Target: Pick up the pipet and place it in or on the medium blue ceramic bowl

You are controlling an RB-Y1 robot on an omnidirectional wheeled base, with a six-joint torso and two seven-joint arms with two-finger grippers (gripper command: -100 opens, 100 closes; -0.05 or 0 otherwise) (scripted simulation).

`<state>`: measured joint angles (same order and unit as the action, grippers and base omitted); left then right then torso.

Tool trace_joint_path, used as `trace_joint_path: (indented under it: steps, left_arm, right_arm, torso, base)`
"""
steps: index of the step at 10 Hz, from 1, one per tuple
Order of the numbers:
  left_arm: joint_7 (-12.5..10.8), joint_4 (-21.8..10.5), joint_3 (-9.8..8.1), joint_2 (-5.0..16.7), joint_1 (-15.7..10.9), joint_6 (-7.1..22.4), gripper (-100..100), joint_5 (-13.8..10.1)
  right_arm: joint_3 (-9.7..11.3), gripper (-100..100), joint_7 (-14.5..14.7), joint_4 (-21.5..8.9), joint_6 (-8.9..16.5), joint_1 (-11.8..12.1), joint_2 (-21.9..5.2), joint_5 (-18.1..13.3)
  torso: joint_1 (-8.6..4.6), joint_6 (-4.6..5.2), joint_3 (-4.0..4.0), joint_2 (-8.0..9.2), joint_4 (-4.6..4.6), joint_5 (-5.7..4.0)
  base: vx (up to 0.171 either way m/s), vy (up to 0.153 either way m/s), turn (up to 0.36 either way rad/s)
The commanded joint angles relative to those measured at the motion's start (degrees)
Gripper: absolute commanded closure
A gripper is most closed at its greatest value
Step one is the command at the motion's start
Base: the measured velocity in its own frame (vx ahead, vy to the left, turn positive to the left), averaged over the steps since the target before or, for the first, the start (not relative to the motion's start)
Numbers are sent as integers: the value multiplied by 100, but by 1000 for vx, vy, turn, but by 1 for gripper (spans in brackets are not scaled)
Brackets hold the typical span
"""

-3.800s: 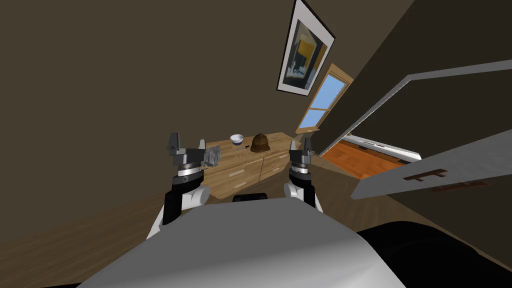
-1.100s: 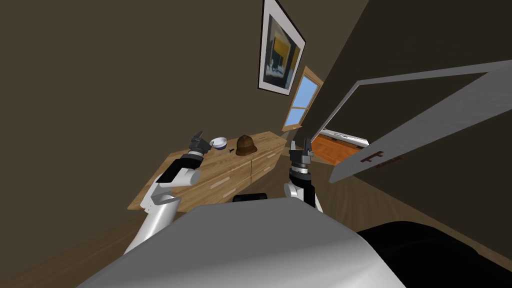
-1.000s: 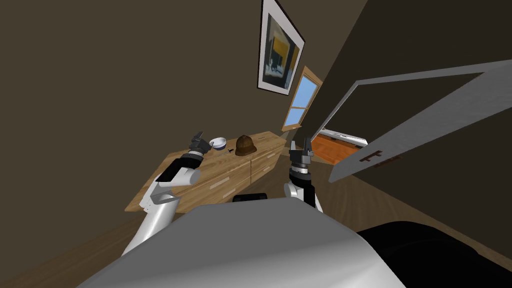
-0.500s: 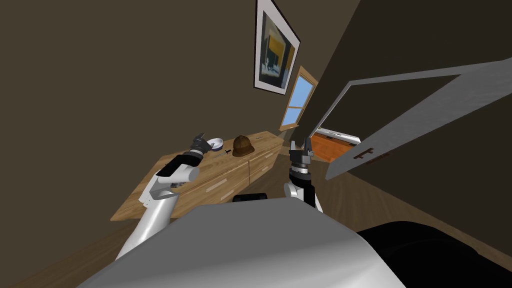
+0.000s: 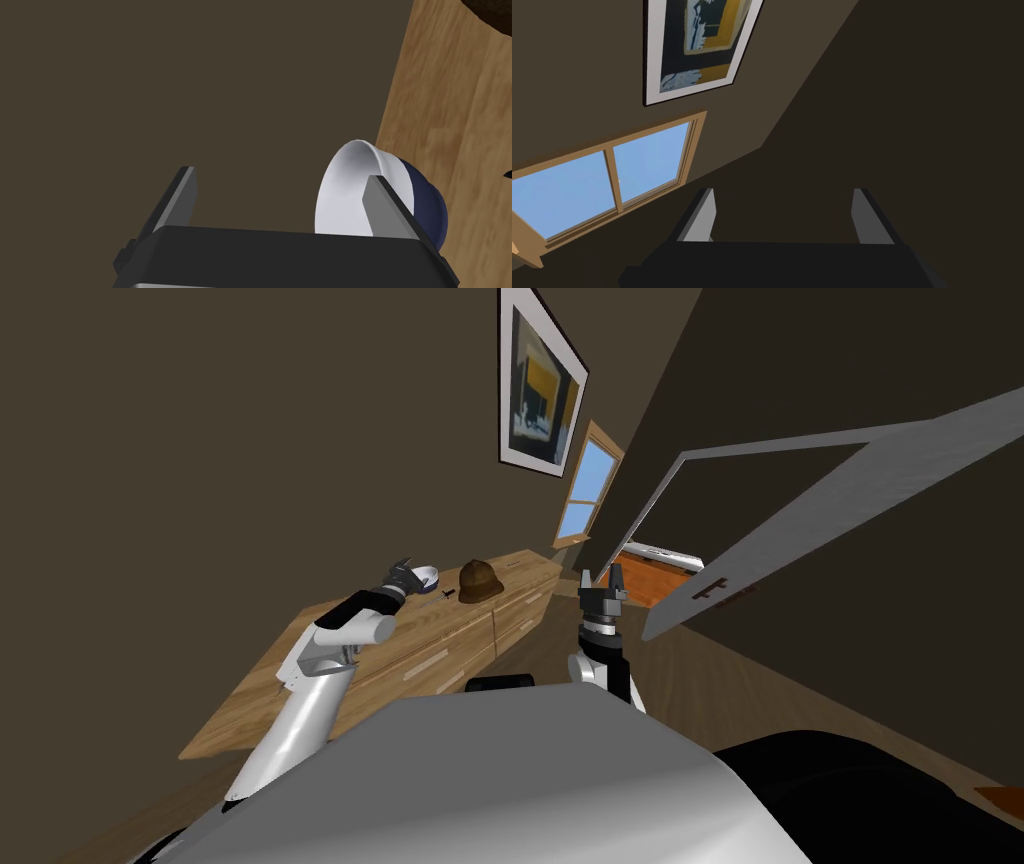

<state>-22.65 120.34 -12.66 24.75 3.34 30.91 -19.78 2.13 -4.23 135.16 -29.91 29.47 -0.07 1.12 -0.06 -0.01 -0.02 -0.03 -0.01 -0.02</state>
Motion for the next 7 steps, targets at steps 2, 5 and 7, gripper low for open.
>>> trace_joint_path:
  steps: [2, 5, 7]
  left_arm:
    - [-77, -63, -22, 78, -35, 318, -100, -66]
    - [-351, -379, -61, 346, -227, 829, -100, -269]
    - [-494, -552, -71, 482, -314, 1139, -100, -372]
  right_arm:
    - [0, 0, 0, 0, 0, 0, 0, 0]
    - [0, 0, 0, 0, 0, 0, 0, 0]
    - [0, 0, 0, 0, 0, 0, 0, 0]
  torso:
    - [2, -3, 0, 1, 0, 1]
    - [4, -3, 2, 3, 1, 1]
    - [5, -4, 2, 3, 1, 1]
  base:
    - [8, -6, -30]
    - [6, -6, -107]
    - [5, -3, -86]
